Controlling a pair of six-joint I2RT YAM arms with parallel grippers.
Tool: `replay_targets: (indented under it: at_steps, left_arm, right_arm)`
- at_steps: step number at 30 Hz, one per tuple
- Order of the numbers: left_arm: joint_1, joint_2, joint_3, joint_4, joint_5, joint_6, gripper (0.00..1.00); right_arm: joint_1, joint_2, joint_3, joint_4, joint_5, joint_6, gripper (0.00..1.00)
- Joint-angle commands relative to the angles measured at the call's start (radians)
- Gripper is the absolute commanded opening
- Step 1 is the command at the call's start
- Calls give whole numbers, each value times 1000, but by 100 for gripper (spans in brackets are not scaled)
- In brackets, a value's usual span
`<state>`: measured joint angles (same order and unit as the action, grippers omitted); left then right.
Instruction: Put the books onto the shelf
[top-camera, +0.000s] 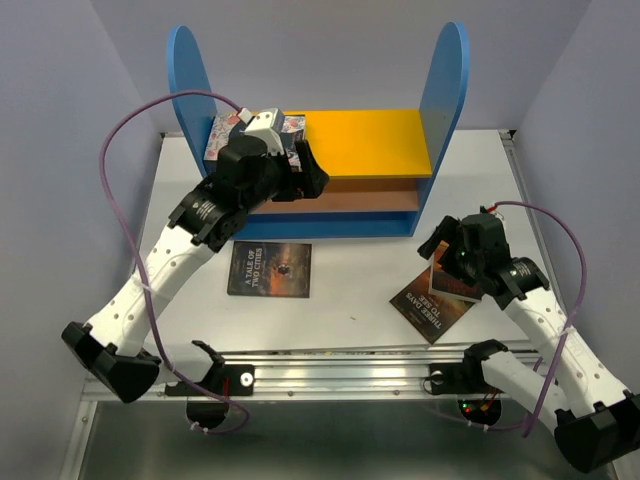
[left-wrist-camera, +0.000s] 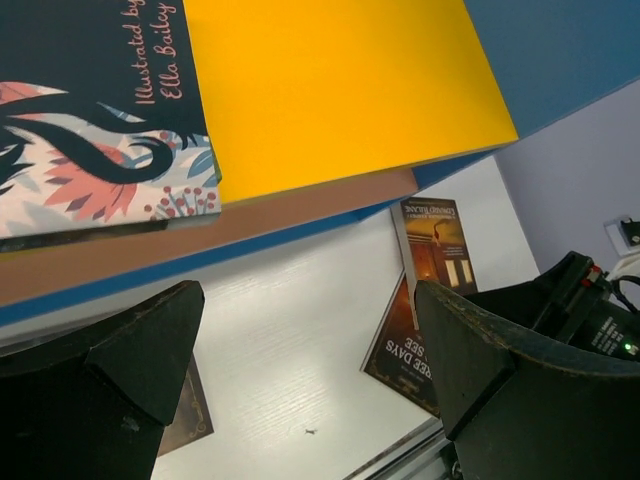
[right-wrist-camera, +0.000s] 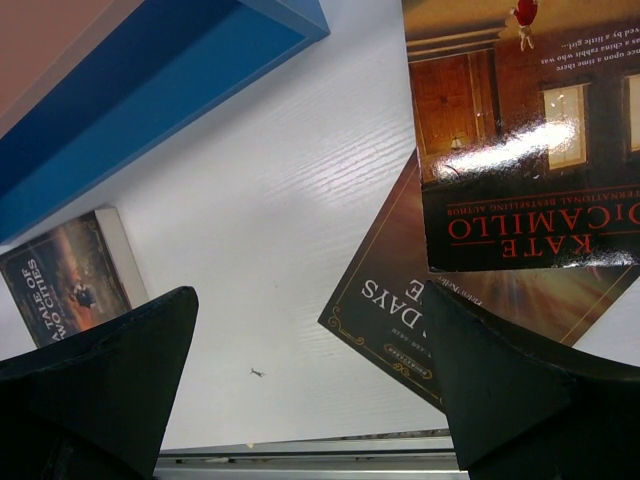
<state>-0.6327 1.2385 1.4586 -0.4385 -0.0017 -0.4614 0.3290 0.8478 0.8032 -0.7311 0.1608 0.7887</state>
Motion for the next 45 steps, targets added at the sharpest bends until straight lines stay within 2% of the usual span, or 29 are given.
replay_targets:
  at_steps: [1, 20, 31, 35, 38, 43, 45]
  left_arm:
    - [-1, 73, 72, 21, 12, 9, 99]
    - [1, 180, 230, -35, -109, 50, 99]
    - [4, 150, 224, -40, -118, 61, 99]
    - [2, 63, 114, -2, -38, 64, 99]
    - [-1, -37, -7, 32, -53, 44, 99]
    - [-5, -199, -197, 60, -51, -22, 99]
    - [-10, -246, -318, 96, -12, -46, 99]
  right_arm:
    - [4, -10, -12, 44, 14, -19, 100]
    - [4, -27, -32, 48, 17, -11, 100]
    - [4, -46, -33, 50, -1, -14, 100]
    - [4, -56, -35, 71, -47, -58, 100]
    - [4, -62, -41, 105, -115, -123, 100]
    - [4, -47, -96, 206, -297, -148, 100]
    - [4, -18, -131, 277, -352, -147, 100]
